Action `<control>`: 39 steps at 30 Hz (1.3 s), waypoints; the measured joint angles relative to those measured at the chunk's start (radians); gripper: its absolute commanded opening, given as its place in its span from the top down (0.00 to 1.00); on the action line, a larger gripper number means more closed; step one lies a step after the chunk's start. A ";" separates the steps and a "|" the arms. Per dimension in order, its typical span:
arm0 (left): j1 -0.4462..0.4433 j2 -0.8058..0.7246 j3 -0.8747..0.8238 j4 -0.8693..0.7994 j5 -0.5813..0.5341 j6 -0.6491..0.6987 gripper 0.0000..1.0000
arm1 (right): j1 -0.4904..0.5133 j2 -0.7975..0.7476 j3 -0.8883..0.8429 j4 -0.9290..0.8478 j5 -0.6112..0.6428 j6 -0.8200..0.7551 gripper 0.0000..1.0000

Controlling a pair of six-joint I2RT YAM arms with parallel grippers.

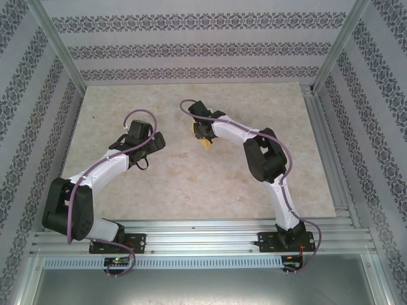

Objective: Fold a paper plane with a square sheet of paper (pick it up from the middle)
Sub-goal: Move the paper plane to the top-center of the table, then reset both arms

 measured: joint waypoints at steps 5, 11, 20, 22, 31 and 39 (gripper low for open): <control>0.000 0.000 0.035 -0.031 -0.016 0.001 0.00 | 0.000 -0.198 -0.060 0.014 -0.016 -0.003 0.38; 0.000 -0.013 0.082 -0.043 -0.071 0.043 0.00 | -0.033 -0.499 -0.256 0.105 0.026 -0.016 0.26; 0.048 -0.137 0.012 0.055 -0.203 0.183 0.00 | -0.235 -0.864 -0.730 0.310 0.201 -0.107 0.02; 0.072 -0.159 -0.031 0.092 -0.252 0.207 0.00 | -0.284 -0.931 -0.826 0.355 0.237 -0.126 0.02; 0.175 -0.252 -0.277 0.242 -0.381 0.294 0.00 | -0.490 -1.115 -1.239 0.636 0.391 -0.195 0.02; 0.255 -0.235 -0.430 0.500 -0.304 0.423 0.00 | -0.550 -1.051 -1.398 0.945 0.360 -0.276 0.02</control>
